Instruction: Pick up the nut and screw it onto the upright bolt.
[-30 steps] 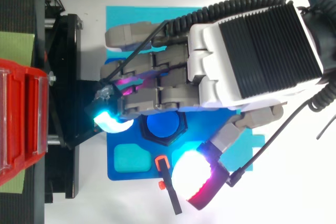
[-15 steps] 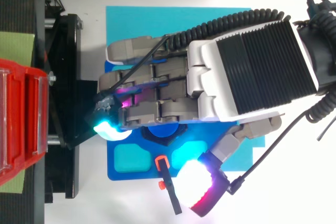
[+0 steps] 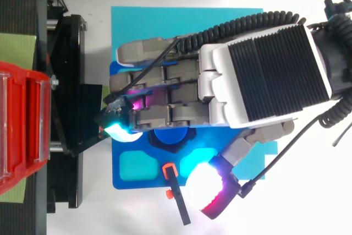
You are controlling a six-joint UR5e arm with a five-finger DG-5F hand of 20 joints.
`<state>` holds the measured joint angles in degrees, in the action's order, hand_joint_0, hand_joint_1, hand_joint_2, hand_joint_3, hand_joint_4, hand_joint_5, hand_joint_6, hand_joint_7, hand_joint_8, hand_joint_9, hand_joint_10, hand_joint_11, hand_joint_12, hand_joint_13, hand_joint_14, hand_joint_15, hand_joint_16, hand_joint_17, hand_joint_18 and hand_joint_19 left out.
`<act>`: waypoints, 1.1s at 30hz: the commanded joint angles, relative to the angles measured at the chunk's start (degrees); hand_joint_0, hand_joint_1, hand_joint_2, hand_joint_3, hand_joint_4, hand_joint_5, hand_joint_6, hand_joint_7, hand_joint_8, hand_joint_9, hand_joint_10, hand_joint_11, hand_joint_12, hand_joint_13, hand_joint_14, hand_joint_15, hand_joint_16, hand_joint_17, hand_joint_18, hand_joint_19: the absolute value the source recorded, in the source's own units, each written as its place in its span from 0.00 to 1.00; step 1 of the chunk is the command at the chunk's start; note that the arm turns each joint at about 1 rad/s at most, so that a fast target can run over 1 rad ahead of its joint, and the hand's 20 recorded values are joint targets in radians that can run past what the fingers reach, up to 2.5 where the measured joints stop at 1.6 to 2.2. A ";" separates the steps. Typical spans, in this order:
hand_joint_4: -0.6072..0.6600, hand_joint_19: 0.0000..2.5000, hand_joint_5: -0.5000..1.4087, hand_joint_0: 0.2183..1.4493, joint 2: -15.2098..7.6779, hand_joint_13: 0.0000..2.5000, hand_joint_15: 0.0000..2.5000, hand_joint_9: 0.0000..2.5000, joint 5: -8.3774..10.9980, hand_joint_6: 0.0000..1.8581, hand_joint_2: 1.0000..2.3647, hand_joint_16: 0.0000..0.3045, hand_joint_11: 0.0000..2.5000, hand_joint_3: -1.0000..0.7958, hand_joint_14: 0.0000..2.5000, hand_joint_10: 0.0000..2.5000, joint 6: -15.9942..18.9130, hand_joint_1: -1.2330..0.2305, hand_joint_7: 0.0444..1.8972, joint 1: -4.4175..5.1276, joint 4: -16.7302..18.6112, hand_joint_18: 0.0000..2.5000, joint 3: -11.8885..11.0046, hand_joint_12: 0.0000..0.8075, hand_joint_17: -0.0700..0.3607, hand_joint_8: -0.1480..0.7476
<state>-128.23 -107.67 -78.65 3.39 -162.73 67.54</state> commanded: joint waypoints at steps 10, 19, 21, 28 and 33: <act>0.69 0.00 0.21 0.23 0.00 0.17 0.00 0.28 0.00 0.27 0.00 0.05 0.00 0.28 0.00 0.00 -0.80 0.72 0.46 -0.58 -1.62 0.00 0.04 0.26 0.25 0.45; 0.67 0.00 0.23 0.25 0.00 0.20 0.00 0.31 0.00 0.27 0.00 0.04 0.00 0.28 0.00 0.00 -0.89 0.71 0.60 -1.19 -2.06 0.03 0.04 0.24 0.23 0.45; 0.65 0.00 0.24 0.25 0.00 0.21 0.00 0.32 0.00 0.27 0.00 0.04 0.00 0.28 0.00 0.00 -0.98 0.71 0.63 -1.37 -2.06 0.04 -0.04 0.24 0.22 0.46; 0.62 0.00 0.26 0.26 0.00 0.24 0.00 0.38 -0.17 0.28 0.00 0.03 0.00 0.28 0.00 0.00 -0.98 0.69 0.78 -1.81 -1.97 0.07 0.04 0.22 0.21 0.47; 0.60 0.00 0.26 0.26 0.00 0.26 0.00 0.40 -0.17 0.33 0.00 0.02 0.00 0.28 0.00 0.00 -0.98 0.68 0.70 -2.07 -2.06 0.09 0.04 0.20 0.20 0.47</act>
<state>-128.23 -107.83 -79.58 1.48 -164.69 67.58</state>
